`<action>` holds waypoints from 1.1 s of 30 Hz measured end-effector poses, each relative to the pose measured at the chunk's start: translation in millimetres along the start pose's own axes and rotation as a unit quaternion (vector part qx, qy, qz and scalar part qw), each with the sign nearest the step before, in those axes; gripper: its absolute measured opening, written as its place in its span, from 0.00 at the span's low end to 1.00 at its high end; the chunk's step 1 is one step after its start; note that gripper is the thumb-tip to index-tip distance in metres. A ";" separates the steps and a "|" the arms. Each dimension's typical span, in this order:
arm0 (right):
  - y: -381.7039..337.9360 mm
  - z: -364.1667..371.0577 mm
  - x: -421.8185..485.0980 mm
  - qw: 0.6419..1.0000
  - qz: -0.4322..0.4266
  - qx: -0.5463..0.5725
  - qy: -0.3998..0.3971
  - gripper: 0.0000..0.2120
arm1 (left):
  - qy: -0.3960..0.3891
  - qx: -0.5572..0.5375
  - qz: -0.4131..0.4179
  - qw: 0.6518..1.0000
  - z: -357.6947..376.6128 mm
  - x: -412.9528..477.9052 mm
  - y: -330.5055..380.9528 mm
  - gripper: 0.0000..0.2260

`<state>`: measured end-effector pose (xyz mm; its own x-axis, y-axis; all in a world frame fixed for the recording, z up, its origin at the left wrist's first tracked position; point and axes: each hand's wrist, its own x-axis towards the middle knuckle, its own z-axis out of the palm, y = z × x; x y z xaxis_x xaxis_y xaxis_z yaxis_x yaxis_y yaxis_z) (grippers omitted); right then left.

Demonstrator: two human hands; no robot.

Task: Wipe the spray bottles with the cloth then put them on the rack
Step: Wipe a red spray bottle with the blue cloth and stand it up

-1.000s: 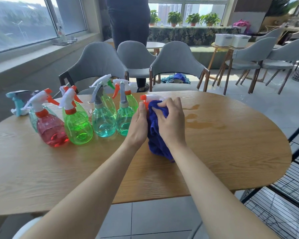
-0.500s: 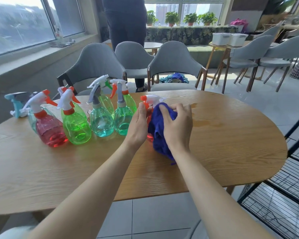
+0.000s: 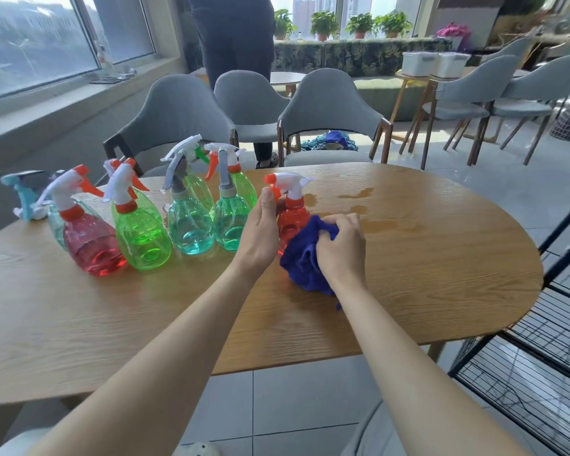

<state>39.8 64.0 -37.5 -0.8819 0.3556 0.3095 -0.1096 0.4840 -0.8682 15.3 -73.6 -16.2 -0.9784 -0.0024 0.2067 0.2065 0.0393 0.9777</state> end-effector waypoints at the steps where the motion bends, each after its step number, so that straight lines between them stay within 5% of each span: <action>1: 3.0 -2.8 -2.5 1.000 0.024 -0.007 0.009 0.11 | -0.002 0.001 0.003 1.000 -0.2 -0.5 0.0 0.20; 6: -17.2 -9.8 4.1 0.994 0.031 0.098 0.043 0.12 | 0.014 0.015 0.005 1.000 2.9 0.7 -1.6 0.21; 8: -28.1 -3.8 4.7 0.992 -0.015 0.121 0.013 0.04 | 0.015 0.019 0.011 1.000 2.3 0.7 -2.5 0.24; 12: -29.2 13.9 7.2 0.990 -0.129 0.058 0.000 0.09 | 0.015 0.008 0.011 1.000 1.7 -1.4 1.2 0.23; 21: -22.6 19.4 12.3 0.988 -0.082 0.124 0.034 0.09 | 0.001 0.005 0.021 1.000 -0.5 4.3 -8.1 0.29; 28: -10.8 13.0 14.4 0.973 0.062 0.214 0.054 0.03 | 0.010 0.009 0.014 1.000 2.5 -1.5 -2.2 0.23; 33: -18.1 19.6 11.0 0.984 -0.027 0.173 0.010 0.10 | 0.007 0.002 0.008 1.000 1.7 -3.2 0.9 0.23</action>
<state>23.1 43.5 -26.0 -0.8616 0.3549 0.3629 -0.3084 0.2018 -0.9296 18.5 -71.8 -16.0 -0.9745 -0.0165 0.2236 0.2227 0.0444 0.9739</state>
